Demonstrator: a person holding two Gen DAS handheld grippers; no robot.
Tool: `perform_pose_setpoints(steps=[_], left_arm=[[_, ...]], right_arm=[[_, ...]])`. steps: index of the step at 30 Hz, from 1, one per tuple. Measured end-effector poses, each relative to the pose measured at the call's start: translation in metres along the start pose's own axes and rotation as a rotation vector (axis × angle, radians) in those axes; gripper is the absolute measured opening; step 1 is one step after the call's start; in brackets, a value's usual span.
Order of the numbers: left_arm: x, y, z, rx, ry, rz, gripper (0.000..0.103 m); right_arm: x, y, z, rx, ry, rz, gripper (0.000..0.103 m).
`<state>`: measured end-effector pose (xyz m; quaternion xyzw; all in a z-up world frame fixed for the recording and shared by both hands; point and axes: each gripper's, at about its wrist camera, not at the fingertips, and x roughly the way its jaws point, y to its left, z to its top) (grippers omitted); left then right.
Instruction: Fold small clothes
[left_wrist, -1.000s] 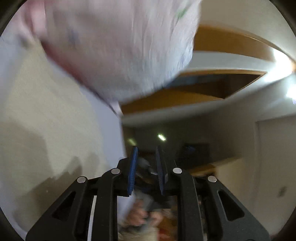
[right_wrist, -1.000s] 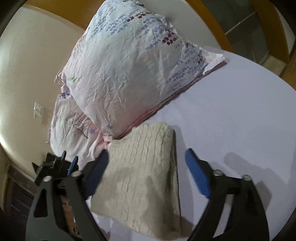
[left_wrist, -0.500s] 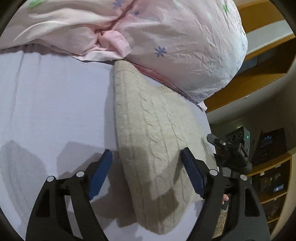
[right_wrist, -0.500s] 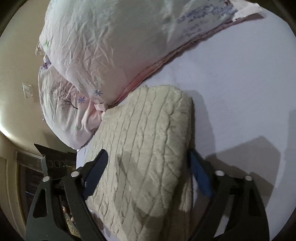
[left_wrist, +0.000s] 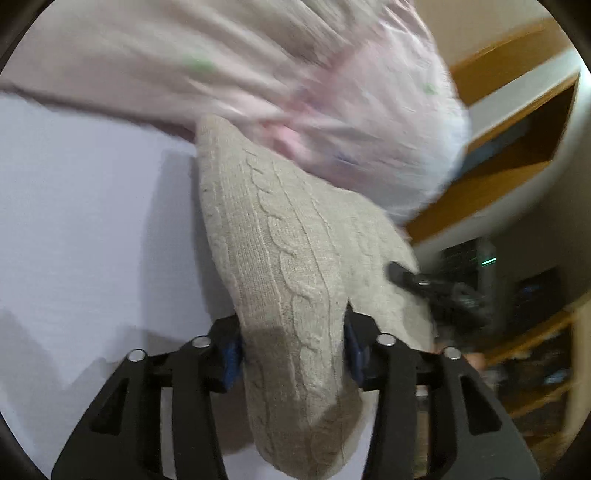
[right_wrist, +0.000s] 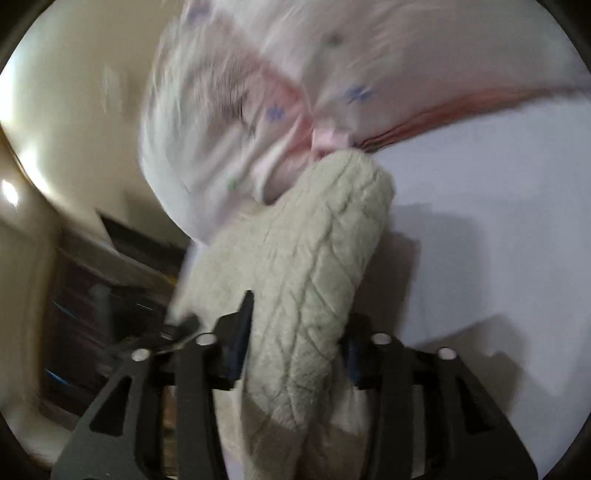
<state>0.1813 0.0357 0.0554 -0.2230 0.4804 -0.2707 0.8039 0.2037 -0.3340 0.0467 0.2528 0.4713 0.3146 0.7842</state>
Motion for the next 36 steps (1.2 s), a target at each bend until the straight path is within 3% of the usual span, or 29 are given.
perform_pose_setpoints(steps=[2,4,6,7,8,9,12,14,15,17,18,19,20,24,25,26,27,29,30,31,32,33,34,36], left_arm=[[-0.015,0.018,-0.003,-0.003,-0.023,0.156,0.053],[-0.035,0.031,-0.013,-0.026,-0.055,0.135,0.058],[-0.053,0.033,-0.024,0.004,-0.119,0.186,0.071],[-0.06,0.031,-0.029,0.021,-0.143,0.21,0.073],[-0.066,0.028,-0.035,0.041,-0.166,0.213,0.077],[-0.069,0.023,-0.04,0.053,-0.18,0.21,0.081],[-0.07,0.004,-0.05,0.094,-0.218,0.257,0.09],[-0.077,-0.005,-0.064,0.142,-0.237,0.305,0.095],[-0.077,-0.011,-0.07,0.169,-0.235,0.336,0.099],[-0.077,-0.016,-0.084,0.217,-0.222,0.407,0.102],[-0.076,-0.02,-0.088,0.236,-0.217,0.435,0.102],[-0.076,-0.022,-0.095,0.254,-0.213,0.462,0.102],[-0.075,-0.025,-0.1,0.265,-0.205,0.479,0.102],[-0.066,-0.024,-0.111,0.215,-0.156,0.422,0.102],[-0.063,-0.024,-0.112,0.201,-0.143,0.414,0.102],[-0.057,-0.023,-0.113,0.184,-0.121,0.421,0.102],[-0.052,-0.023,-0.115,0.173,-0.103,0.439,0.102],[-0.043,-0.025,-0.118,0.168,-0.067,0.488,0.102],[-0.04,-0.027,-0.121,0.174,-0.061,0.508,0.102],[-0.039,-0.029,-0.123,0.18,-0.06,0.523,0.102],[-0.036,-0.03,-0.125,0.181,-0.052,0.544,0.102],[-0.033,-0.03,-0.125,0.178,-0.041,0.558,0.102],[-0.03,-0.03,-0.125,0.175,-0.026,0.57,0.102],[-0.021,-0.029,-0.125,0.166,0.011,0.594,0.102]], right_arm=[[0.017,0.005,0.006,-0.002,0.002,-0.109,0.051],[0.014,-0.003,0.008,0.062,-0.037,-0.064,0.066],[0.013,-0.008,0.01,0.095,-0.046,-0.041,0.067],[0.018,-0.007,0.011,0.098,-0.034,-0.037,0.062],[0.026,-0.005,0.012,0.095,-0.022,-0.027,0.051],[0.031,-0.005,0.014,0.089,-0.023,-0.042,0.01],[0.029,0.002,0.028,0.069,-0.149,-0.159,0.01],[0.03,-0.004,0.039,0.084,-0.173,-0.245,0.01],[0.032,-0.003,0.041,0.074,-0.15,-0.307,0.012],[0.026,0.007,0.034,0.041,-0.152,-0.372,0.026],[0.012,0.018,0.025,0.016,-0.188,-0.407,0.041],[-0.002,0.028,0.014,-0.008,-0.227,-0.371,0.057],[-0.016,0.039,0.001,-0.039,-0.252,-0.265,0.061],[-0.023,0.056,-0.04,-0.063,-0.171,-0.043,0.063],[-0.014,0.049,-0.046,-0.036,-0.126,-0.065,0.068],[0.004,0.034,-0.049,0.003,-0.061,-0.149,0.068],[0.009,0.024,-0.05,0.008,-0.05,-0.226,0.067],[-0.004,0.023,-0.056,0.017,-0.101,-0.249,0.063],[-0.015,0.03,-0.061,0.006,-0.123,-0.27,0.068],[-0.025,0.037,-0.068,-0.017,-0.144,-0.291,0.089],[-0.037,0.047,-0.076,-0.047,-0.188,-0.334,0.101],[-0.052,0.06,-0.095,-0.093,-0.276,-0.394,0.101],[-0.058,0.066,-0.107,-0.129,-0.305,-0.422,0.101],[-0.06,0.072,-0.127,-0.177,-0.296,-0.472,0.101]])
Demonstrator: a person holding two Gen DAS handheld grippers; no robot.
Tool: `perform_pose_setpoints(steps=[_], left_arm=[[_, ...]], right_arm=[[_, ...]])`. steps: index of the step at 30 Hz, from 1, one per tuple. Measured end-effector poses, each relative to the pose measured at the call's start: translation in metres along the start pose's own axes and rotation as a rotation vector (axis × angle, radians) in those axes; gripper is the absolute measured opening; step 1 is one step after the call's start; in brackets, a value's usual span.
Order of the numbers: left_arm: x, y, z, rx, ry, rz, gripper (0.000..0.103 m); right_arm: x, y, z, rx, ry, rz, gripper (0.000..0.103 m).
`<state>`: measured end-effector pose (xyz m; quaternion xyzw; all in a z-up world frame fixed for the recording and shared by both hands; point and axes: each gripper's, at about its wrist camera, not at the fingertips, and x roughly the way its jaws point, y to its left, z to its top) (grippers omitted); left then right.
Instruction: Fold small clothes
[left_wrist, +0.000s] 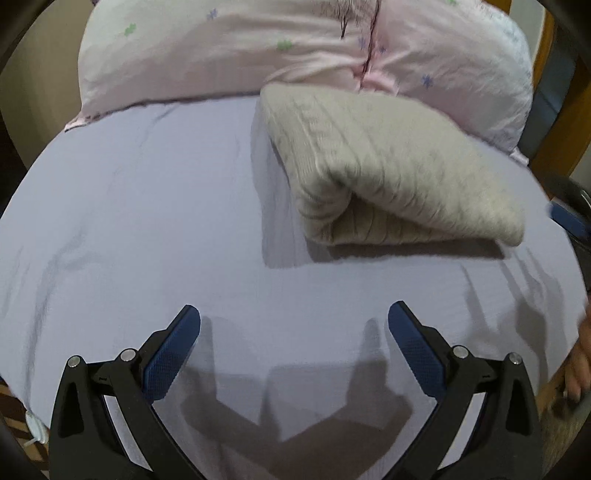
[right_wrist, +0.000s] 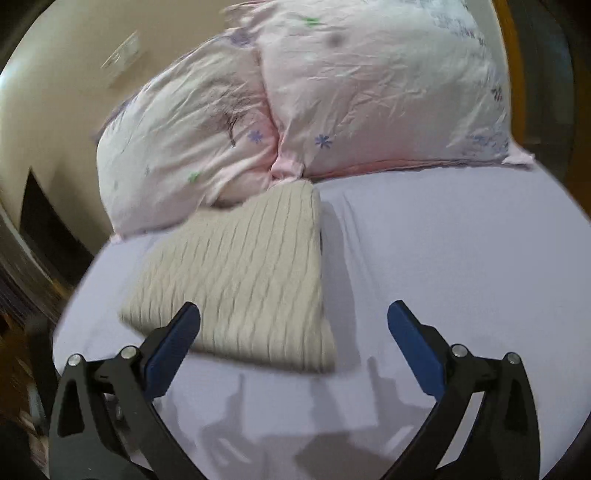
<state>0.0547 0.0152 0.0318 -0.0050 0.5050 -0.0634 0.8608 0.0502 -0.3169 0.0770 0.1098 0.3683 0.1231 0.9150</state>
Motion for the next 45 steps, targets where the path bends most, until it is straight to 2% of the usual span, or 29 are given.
perform_pose_setpoints(steps=[2,4,6,11,18,45], left_arm=[[0.004,-0.005,-0.002,0.011,0.006,0.042,0.102],[0.006,-0.01,-0.003,0.025,0.016,0.077,0.102],[0.005,-0.01,-0.005,0.023,0.019,0.08,0.102],[0.003,-0.007,-0.007,0.033,0.057,0.073,0.102],[0.003,-0.007,-0.005,0.038,0.116,0.072,0.102],[0.002,-0.007,-0.008,0.022,0.098,0.084,0.102]], right_arm=[[0.007,0.01,-0.018,-0.042,0.036,-0.029,0.101],[0.026,0.028,-0.035,-0.102,0.101,-0.094,0.101],[0.038,0.034,-0.049,-0.157,0.143,-0.172,0.101],[0.056,0.05,-0.064,-0.198,0.19,-0.212,0.101],[0.055,0.053,-0.067,-0.159,0.188,-0.236,0.101],[0.053,0.053,-0.067,-0.149,0.202,-0.243,0.101]])
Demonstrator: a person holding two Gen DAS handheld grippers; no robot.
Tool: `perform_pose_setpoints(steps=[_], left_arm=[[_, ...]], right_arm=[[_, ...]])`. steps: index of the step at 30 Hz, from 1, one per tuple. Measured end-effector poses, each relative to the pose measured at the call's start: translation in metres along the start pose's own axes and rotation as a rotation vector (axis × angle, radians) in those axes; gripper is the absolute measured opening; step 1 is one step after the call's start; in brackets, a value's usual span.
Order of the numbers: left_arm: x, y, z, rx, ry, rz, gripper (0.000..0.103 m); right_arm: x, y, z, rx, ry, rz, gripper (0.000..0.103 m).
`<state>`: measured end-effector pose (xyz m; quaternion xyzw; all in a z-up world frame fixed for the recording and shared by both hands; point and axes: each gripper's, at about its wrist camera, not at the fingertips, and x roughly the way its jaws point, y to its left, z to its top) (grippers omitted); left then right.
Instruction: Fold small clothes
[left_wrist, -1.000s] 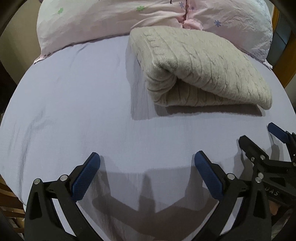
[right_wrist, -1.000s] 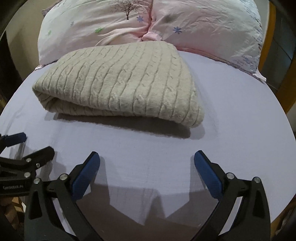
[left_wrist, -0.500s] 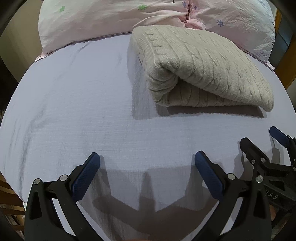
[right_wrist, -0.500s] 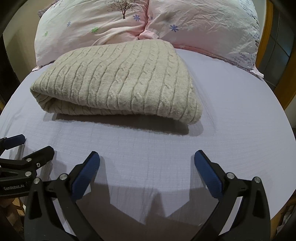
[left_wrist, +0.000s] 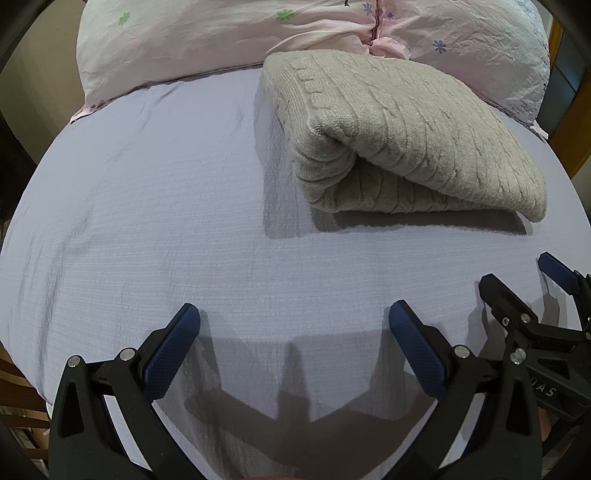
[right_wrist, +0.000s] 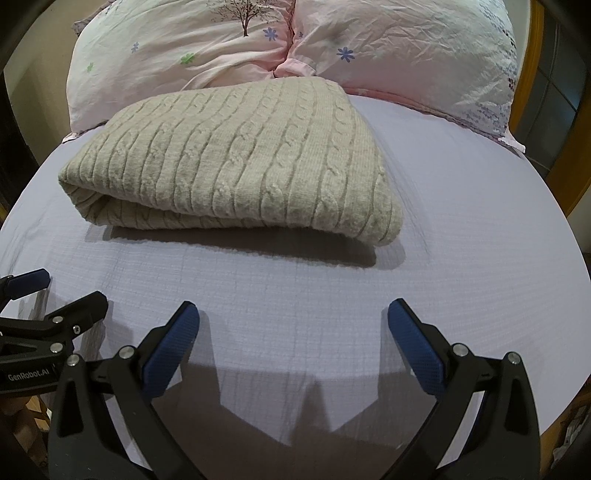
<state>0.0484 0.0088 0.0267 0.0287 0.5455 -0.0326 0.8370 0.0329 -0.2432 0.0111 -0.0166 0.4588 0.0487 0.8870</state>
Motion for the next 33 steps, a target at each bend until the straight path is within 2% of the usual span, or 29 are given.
perform_pose_setpoints(steps=[33], left_arm=[[0.0005,0.0002,-0.0003,0.003,0.004,-0.001,0.102]], right_arm=[[-0.0016,-0.0011,-0.0005,0.014,0.019,-0.009,0.101]])
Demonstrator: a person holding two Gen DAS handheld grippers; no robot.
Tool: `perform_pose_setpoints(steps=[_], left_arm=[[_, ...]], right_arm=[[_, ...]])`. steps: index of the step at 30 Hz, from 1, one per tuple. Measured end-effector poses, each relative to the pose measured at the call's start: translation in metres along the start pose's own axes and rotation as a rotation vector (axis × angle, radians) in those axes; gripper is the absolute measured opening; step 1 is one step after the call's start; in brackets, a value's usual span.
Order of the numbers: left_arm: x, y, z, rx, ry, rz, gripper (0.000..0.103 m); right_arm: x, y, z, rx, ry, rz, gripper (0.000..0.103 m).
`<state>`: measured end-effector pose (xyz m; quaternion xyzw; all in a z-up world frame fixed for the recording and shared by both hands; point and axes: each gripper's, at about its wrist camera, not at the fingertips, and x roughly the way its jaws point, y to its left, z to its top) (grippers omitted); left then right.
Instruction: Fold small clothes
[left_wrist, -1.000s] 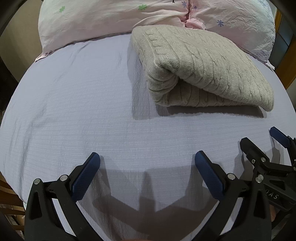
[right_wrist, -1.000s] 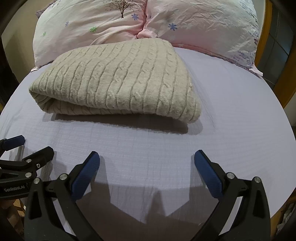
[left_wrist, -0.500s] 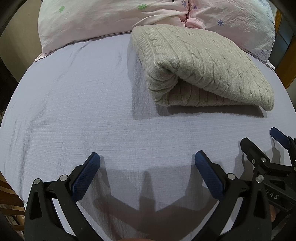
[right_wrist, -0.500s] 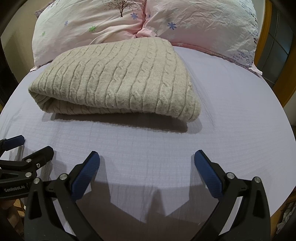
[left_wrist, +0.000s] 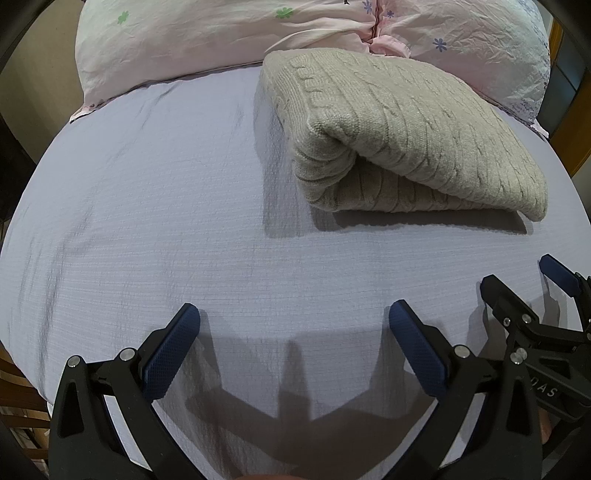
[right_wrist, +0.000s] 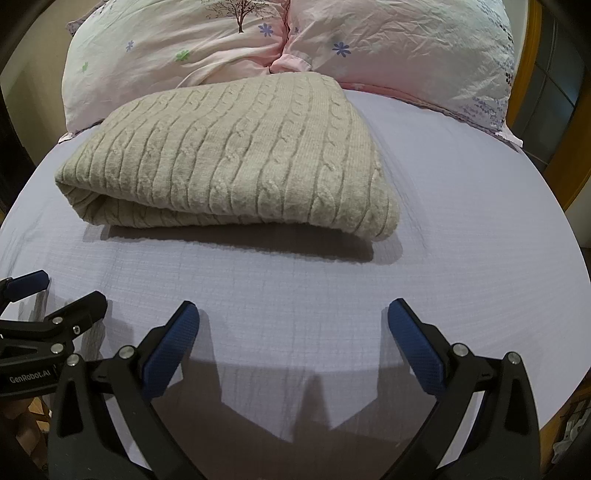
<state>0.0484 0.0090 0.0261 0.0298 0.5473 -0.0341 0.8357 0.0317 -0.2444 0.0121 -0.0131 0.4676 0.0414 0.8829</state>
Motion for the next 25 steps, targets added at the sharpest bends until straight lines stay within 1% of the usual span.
perform_pose_setpoints(steps=[25], left_arm=[[0.0001,0.0016,-0.0007,0.007,0.002,-0.002,0.102]], right_arm=[[-0.0005,-0.0015,-0.0011,-0.004,-0.001,0.002,0.101]])
